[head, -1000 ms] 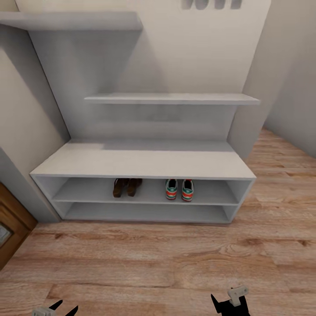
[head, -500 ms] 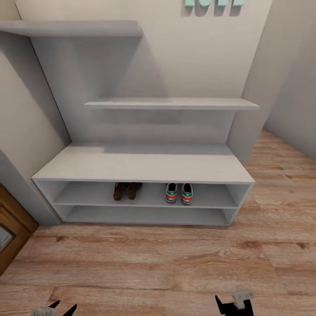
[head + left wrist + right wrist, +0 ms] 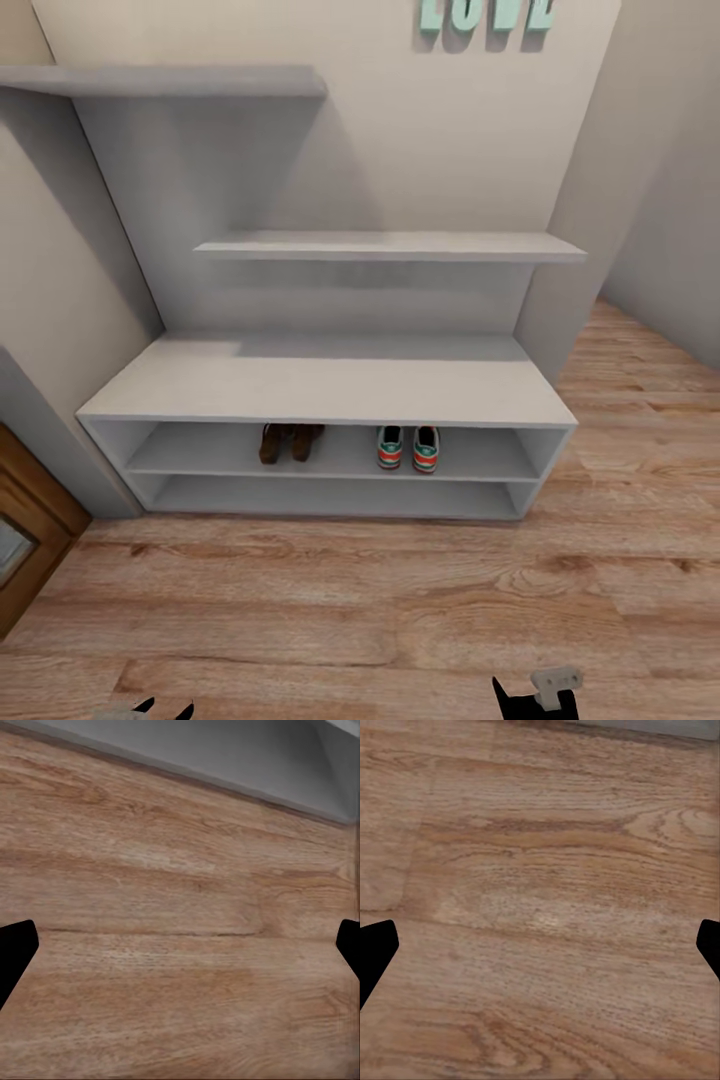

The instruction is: Pick up the two gym shoes and the two sandals from the corridor floor and place them onto the hallstand (shoe rack) in the corridor, making sure they are on the rack and not on the floor. Arrange them so the two gym shoes are next to each other and the two sandals are next to each other.

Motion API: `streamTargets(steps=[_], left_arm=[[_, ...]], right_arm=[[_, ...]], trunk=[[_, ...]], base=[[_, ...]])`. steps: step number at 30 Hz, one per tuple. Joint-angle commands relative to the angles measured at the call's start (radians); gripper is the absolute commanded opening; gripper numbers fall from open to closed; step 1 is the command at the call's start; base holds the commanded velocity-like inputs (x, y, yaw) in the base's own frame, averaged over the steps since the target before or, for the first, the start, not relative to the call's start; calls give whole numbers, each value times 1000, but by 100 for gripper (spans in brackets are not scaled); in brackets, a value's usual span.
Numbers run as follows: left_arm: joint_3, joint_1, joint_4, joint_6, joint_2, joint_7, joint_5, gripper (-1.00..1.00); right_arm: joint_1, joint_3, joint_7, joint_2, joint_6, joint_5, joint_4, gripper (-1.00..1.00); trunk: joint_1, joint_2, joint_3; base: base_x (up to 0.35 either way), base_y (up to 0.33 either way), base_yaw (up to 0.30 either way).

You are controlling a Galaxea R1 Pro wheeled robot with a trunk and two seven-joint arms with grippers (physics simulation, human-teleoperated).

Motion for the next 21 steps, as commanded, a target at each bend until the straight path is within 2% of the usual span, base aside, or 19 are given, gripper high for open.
streamTargets(steps=[1, 21], left_arm=[[5, -1, 6, -5, -1, -5, -3, 100], [3, -1, 26, -22, -2, -5, -3, 100]], right_arm=[[-1, -9, 6, 0, -3, 5, 1, 100], [-1, -8, 5, 2, -2, 4, 0, 100]], trunk=[[-4, 7, 2], [-81, 147, 65]], base=[[0, 0, 0], [0, 0, 0]])
